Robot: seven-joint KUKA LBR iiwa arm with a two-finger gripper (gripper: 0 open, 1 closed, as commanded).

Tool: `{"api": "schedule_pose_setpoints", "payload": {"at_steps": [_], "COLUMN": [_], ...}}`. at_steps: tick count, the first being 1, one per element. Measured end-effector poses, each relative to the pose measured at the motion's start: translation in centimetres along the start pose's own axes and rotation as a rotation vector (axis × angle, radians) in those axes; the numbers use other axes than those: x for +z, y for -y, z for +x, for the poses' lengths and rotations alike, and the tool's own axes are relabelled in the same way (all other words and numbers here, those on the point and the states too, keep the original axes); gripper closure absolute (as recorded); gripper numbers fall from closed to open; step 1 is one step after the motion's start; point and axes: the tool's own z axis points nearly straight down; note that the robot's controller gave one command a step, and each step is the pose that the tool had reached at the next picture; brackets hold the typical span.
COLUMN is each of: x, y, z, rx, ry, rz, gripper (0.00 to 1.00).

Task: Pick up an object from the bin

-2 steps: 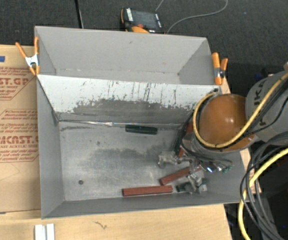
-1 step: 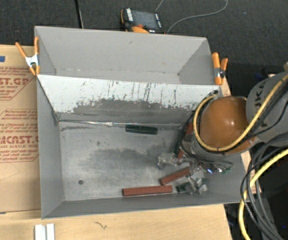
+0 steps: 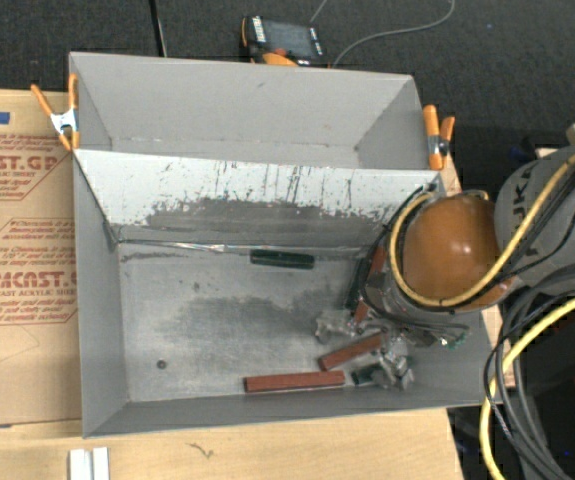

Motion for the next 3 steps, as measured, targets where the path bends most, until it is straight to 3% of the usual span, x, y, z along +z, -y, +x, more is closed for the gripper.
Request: {"api": "schedule_pose_setpoints", "payload": {"at_steps": [1,2,3], "x": [0.1,0.2,-15.0], "y": [8.2,7.9,9.1], "z": [-4.3,-4.2,-1.1], "rx": [-0.042,-0.042,0.016], "ry": [-0.005,-0.006,-0.004], "rz": [-0.001,-0.006,0.003], "gripper": [0.00,1.00,1.00]}}
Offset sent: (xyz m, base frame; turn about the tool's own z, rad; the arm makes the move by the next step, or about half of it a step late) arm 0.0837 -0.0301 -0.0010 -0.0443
